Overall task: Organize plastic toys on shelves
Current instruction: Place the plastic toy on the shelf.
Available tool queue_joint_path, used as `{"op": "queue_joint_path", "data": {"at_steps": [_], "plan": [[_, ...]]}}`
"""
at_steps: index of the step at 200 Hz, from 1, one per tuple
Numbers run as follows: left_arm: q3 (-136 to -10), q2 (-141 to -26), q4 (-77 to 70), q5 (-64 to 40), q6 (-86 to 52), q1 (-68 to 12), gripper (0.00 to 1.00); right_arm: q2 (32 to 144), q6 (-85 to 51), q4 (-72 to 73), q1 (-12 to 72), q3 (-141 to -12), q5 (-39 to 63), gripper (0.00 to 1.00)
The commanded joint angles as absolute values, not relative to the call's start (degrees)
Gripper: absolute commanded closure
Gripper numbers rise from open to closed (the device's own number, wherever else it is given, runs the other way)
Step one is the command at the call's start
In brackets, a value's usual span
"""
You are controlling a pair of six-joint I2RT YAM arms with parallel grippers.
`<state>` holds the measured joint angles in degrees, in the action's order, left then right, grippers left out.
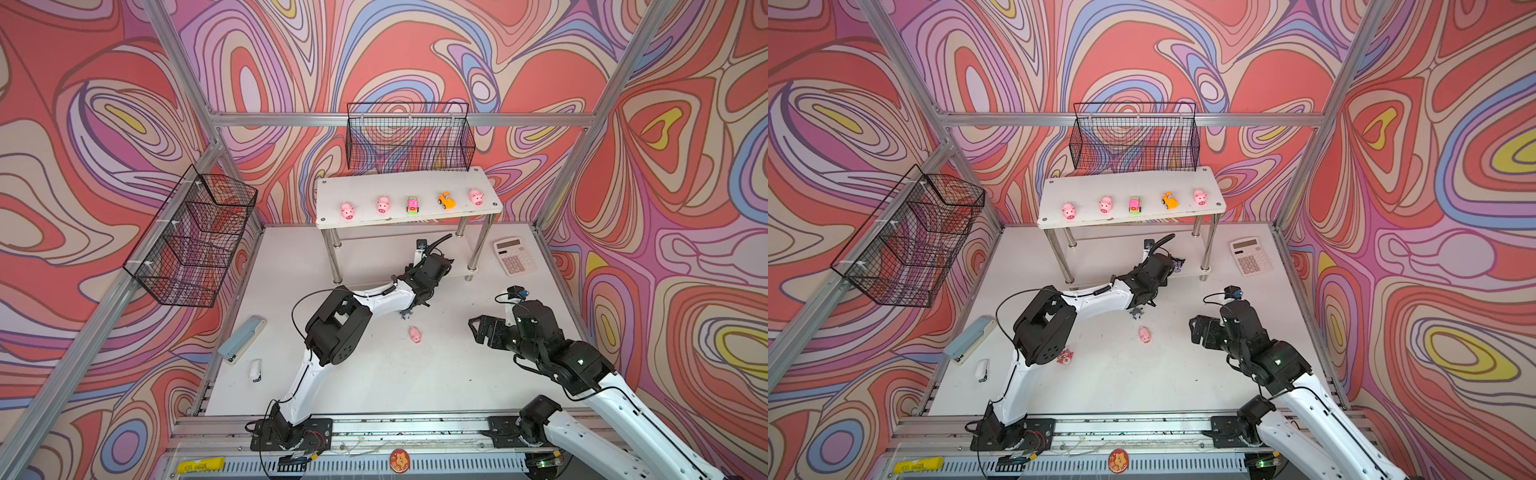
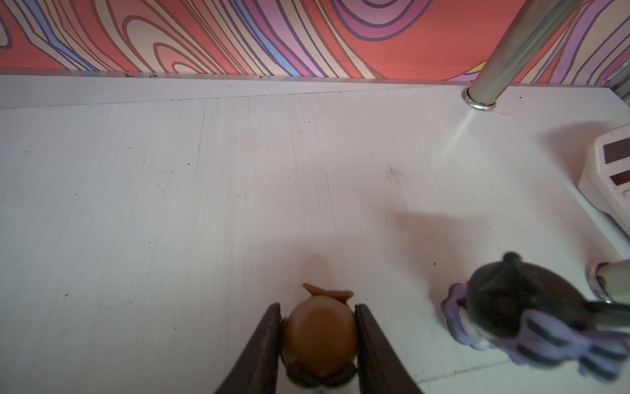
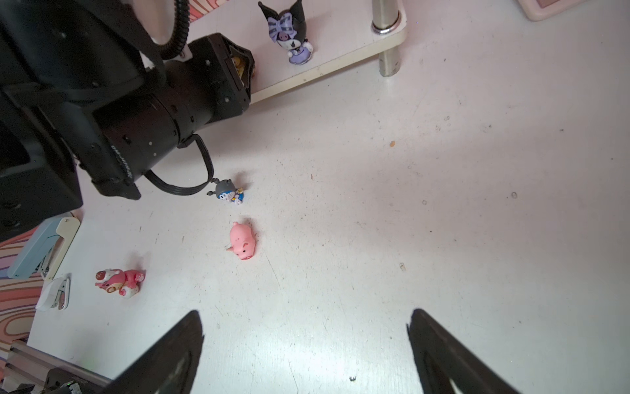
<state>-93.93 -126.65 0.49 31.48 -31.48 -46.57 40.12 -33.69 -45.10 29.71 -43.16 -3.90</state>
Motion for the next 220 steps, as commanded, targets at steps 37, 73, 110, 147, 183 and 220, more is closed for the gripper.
{"op": "queue_joint_path", "data": {"at_steps": [37,73,110,147,183,220], "plan": [[-94.18,-127.35,-0.57,31.64,-31.46,-46.19,0.58,40.17,-32.83,-45.93,29.99,-44.58,-4.90,0.01],[-93.70,-126.83,-0.65,31.73,-31.37,-46.23,0.56,40.18,-32.86,-45.92,29.97,-44.59,-4.83,0.02],[-93.64,-126.56,-0.61,31.38,-31.11,-46.23,0.55,40.12,-32.87,-45.89,29.91,-44.57,-4.92,0.01],[-92.66,-125.88,-0.66,31.93,-30.94,-46.23,0.54,40.20,-32.85,-45.94,29.96,-44.58,-4.79,0.01],[-92.00,-124.76,-1.02,32.34,-30.09,-46.31,0.47,40.50,-32.77,-45.75,30.01,-44.56,-4.57,0.02],[-91.42,-124.03,-1.73,32.70,-28.92,-46.39,0.43,40.43,-32.75,-45.66,29.98,-44.57,-4.48,0.02]]}}
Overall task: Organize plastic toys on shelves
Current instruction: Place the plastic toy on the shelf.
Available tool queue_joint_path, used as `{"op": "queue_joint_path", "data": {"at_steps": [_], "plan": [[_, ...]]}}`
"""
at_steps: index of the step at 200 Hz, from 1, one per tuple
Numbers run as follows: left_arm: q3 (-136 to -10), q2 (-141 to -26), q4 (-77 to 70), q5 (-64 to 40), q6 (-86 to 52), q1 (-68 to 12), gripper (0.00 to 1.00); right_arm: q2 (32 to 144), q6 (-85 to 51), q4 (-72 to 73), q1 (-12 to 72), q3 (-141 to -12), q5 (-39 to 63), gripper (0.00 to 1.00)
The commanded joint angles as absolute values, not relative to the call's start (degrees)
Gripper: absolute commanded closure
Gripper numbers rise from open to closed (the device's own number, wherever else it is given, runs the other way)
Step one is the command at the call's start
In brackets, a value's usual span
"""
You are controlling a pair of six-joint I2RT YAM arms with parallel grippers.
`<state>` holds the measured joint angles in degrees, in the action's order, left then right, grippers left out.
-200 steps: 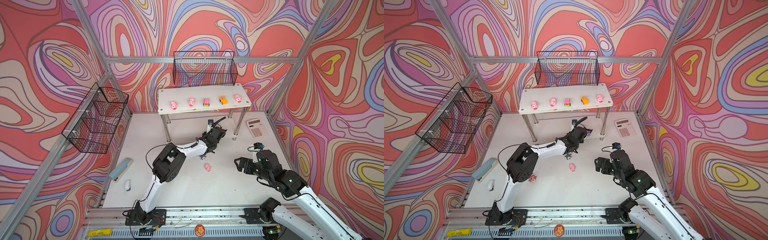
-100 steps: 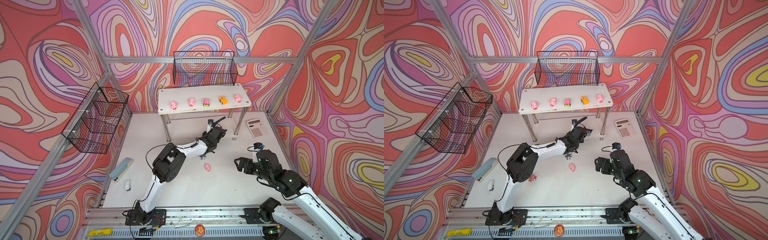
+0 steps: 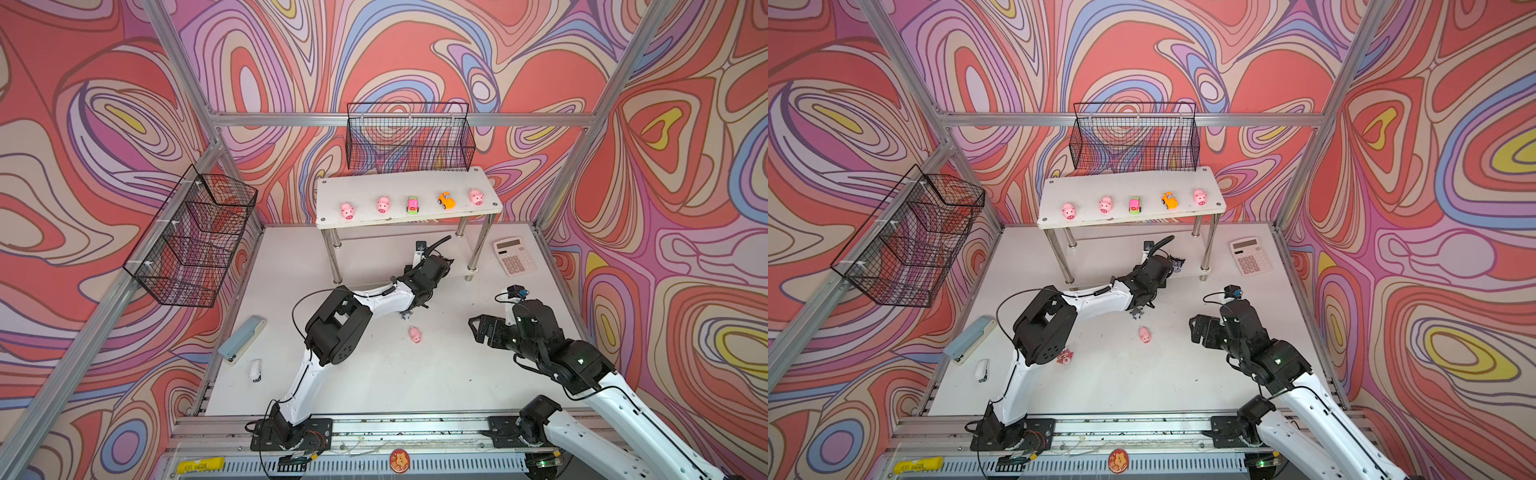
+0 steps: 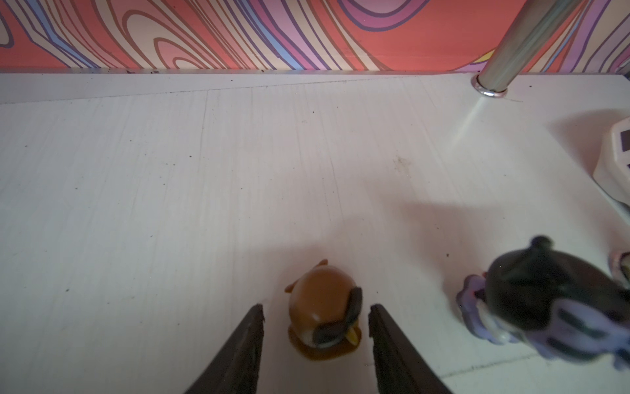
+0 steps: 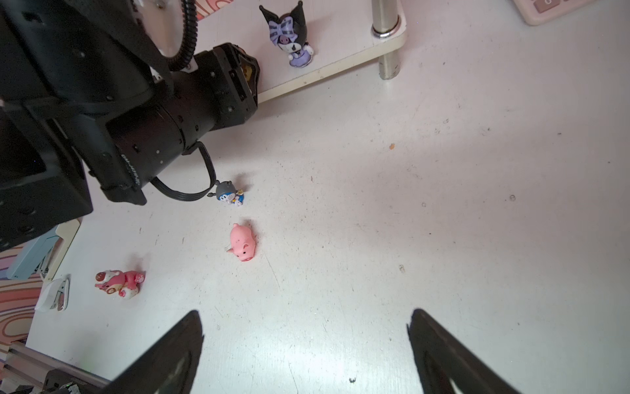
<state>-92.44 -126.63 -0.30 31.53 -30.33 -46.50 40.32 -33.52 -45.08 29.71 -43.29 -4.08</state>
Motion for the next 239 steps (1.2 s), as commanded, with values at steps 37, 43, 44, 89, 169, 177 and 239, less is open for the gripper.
{"op": "queue_joint_path", "data": {"at_steps": [37,43,44,89,169,177,239], "plan": [[-89.99,-122.79,-2.99,33.13,-27.81,-46.69,0.34,40.61,-32.78,-45.75,29.95,-44.60,-4.38,0.02],[-89.85,-122.70,-2.99,33.18,-27.70,-46.84,0.34,40.62,-32.77,-45.71,29.92,-44.59,-4.39,0.02],[-89.84,-122.65,-3.03,33.20,-27.69,-46.80,0.33,40.61,-32.78,-45.70,29.99,-44.57,-4.39,0.02],[-88.57,-120.77,-2.70,34.43,-27.76,-47.16,0.32,40.76,-32.67,-45.76,30.02,-44.73,-4.21,0.02],[-83.37,-113.74,-2.96,35.59,-27.74,-48.72,0.26,40.01,-32.51,-45.72,29.94,-44.75,-3.78,0.01],[-82.67,-112.85,-2.97,35.55,-27.89,-48.86,0.26,40.07,-32.43,-45.78,29.94,-44.83,-3.60,0.02],[-73.98,-103.46,-1.90,37.03,-30.04,-51.44,0.26,38.27,-32.02,-46.25,29.98,-45.68,-3.27,0.02]]}}
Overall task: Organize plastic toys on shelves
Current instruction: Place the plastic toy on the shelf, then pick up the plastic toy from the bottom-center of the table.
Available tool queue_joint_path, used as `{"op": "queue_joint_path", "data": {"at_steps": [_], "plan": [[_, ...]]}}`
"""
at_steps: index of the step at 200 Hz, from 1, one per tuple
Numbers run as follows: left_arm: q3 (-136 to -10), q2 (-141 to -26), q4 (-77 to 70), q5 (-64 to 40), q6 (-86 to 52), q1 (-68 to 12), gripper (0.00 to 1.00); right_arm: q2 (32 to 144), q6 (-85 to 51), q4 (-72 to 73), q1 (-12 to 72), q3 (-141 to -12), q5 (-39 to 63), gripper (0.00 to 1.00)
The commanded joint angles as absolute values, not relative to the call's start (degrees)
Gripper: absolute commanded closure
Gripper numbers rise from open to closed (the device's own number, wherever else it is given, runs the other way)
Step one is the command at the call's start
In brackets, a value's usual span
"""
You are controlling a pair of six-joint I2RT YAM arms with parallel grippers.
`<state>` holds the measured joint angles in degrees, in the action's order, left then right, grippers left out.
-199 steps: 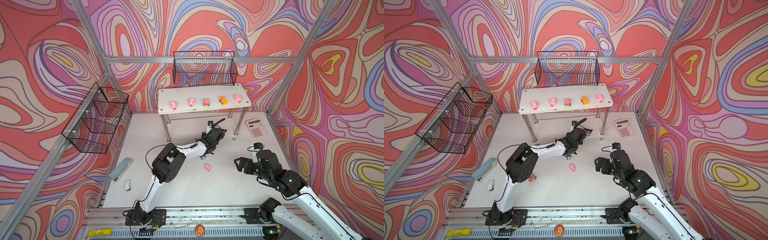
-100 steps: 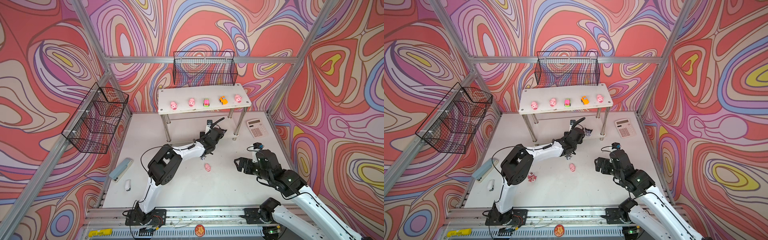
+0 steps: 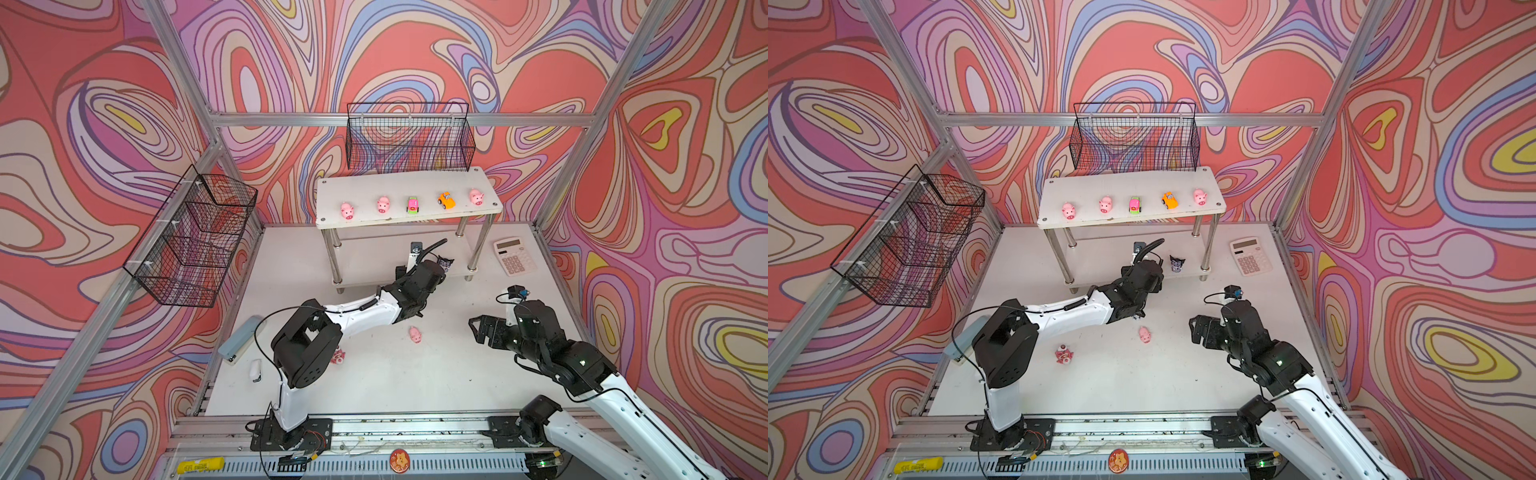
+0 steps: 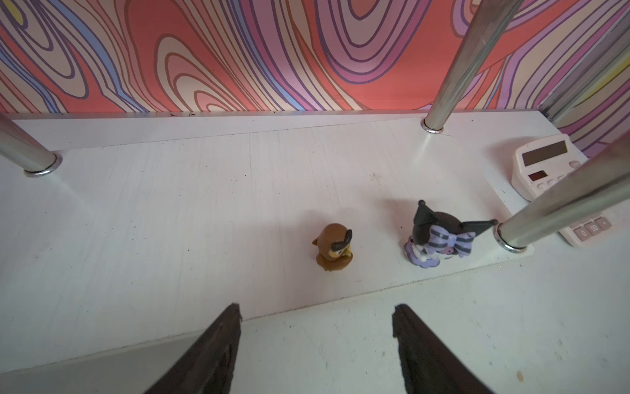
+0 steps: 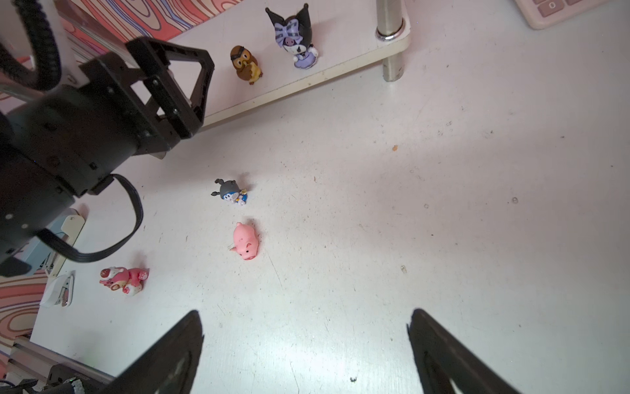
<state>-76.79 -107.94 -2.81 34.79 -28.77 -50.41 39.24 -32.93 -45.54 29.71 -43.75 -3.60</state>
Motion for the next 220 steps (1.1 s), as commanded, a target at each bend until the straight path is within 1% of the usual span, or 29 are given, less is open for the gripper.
{"op": "queue_joint_path", "data": {"at_steps": [1,32,64,76,92,135,156,188,202,220], "plan": [[-73.77,-103.23,-1.83,37.10,-30.09,-51.52,0.26,38.25,-32.05,-46.24,29.97,-45.69,-3.26,0.02],[-67.95,-96.13,0.76,39.97,-31.42,-54.21,0.26,38.24,-31.41,-46.11,29.97,-46.22,-2.59,0.02],[-61.88,-86.24,8.26,44.39,-36.04,-57.63,0.26,37.89,-30.50,-46.47,29.98,-48.18,-3.05,0.02],[-59.91,-82.09,13.64,45.99,-38.86,-59.21,0.26,37.99,-30.44,-46.45,29.97,-48.92,-3.02,0.02],[-57.73,-76.55,23.26,51.17,-44.28,-61.64,0.26,38.69,-30.47,-46.28,29.97,-49.70,-2.11,0.02],[-50.84,-63.87,46.24,56.84,-65.43,-68.41,0.26,41.96,-31.54,-44.50,29.97,-49.27,1.82,0.02],[-49.31,-61.50,56.29,57.26,-75.83,-70.48,0.27,42.77,-32.46,-42.90,30.02,-49.68,4.93,0.02],[-48.70,-61.50,64.59,57.04,-84.74,-71.86,0.27,43.77,-32.17,-43.26,30.01,-51.29,6.20,0.02],[-47.86,-61.42,66.37,56.57,-87.68,-71.96,0.26,44.31,-32.18,-43.24,29.97,-51.78,6.94,0.02],[-45.26,-60.46,64.15,55.20,-88.60,-71.91,0.25,45.09,-32.17,-42.37,30.02,-52.08,8.56,0.02]]}}
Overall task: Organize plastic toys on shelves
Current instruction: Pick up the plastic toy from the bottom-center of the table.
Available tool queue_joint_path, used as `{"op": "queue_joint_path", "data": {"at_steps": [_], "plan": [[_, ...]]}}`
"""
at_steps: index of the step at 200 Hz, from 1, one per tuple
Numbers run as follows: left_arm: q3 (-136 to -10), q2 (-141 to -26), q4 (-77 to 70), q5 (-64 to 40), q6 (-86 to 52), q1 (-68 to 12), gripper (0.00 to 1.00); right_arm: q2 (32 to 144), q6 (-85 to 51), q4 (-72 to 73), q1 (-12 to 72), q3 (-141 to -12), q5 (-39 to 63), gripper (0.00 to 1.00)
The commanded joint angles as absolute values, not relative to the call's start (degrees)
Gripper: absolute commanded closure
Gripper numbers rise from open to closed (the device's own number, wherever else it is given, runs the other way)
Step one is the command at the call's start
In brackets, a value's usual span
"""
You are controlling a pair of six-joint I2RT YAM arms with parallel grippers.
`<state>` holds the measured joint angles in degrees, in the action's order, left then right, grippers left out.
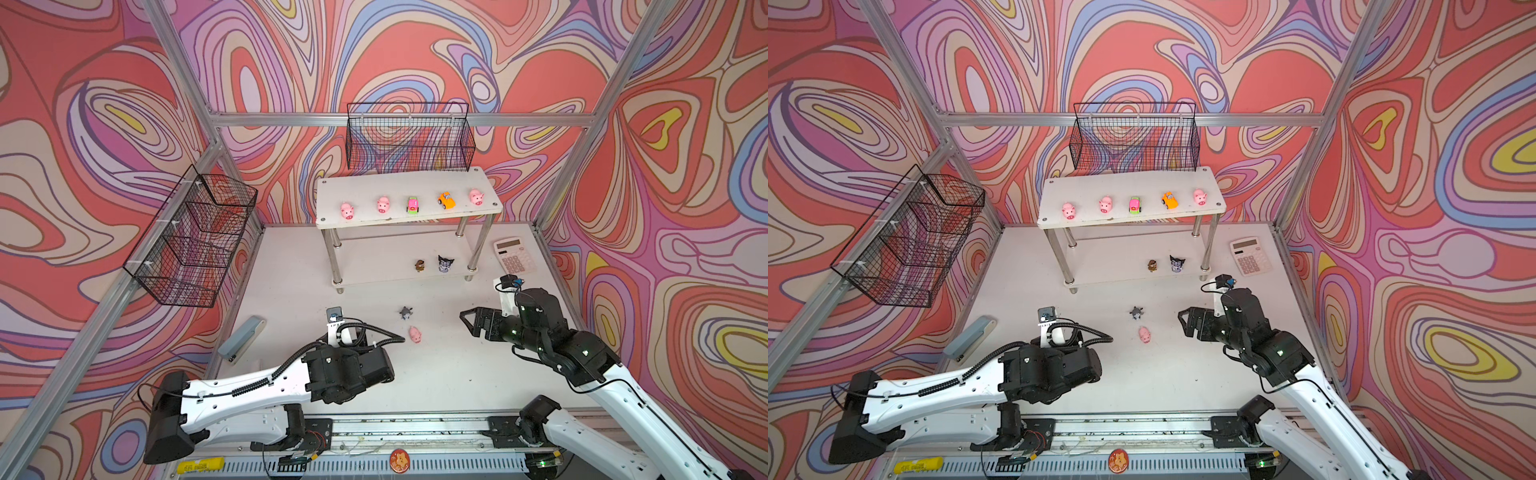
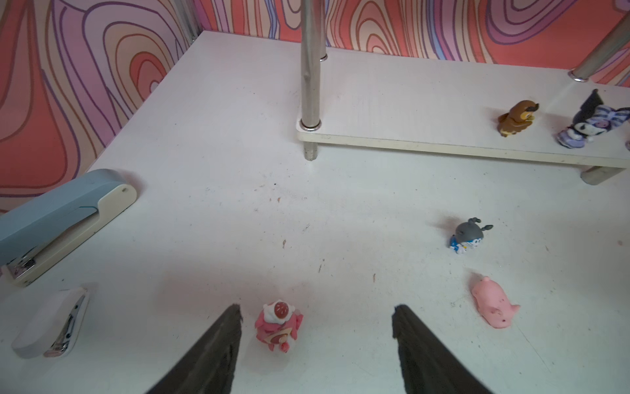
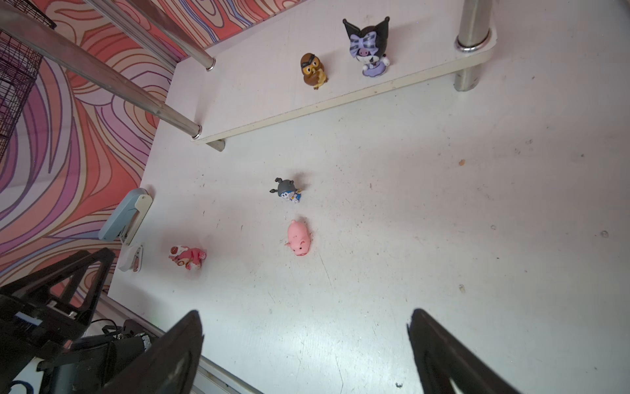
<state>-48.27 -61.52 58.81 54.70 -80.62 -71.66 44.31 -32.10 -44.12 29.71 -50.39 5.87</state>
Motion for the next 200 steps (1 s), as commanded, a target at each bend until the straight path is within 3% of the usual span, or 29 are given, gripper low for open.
{"op": "queue_joint_path", "data": {"at_steps": [1,36,80,200], "plan": [[-45.04,-60.33,63.93,55.11,-88.60,-71.90,0.25,45.09,-32.17,-42.28,30.04,-52.10,8.58,0.02],[-38.46,-58.75,56.14,53.44,-89.26,-71.93,0.20,45.61,-31.52,-41.49,29.98,-52.47,10.03,0.02],[-38.85,-65.78,51.88,53.26,-88.54,-70.69,0.09,47.88,-29.19,-40.71,30.02,-51.19,11.37,0.01],[-34.26,-82.59,32.89,47.12,-86.63,-62.90,0.07,50.12,-25.94,-40.97,29.97,-53.01,10.72,0.02]]}}
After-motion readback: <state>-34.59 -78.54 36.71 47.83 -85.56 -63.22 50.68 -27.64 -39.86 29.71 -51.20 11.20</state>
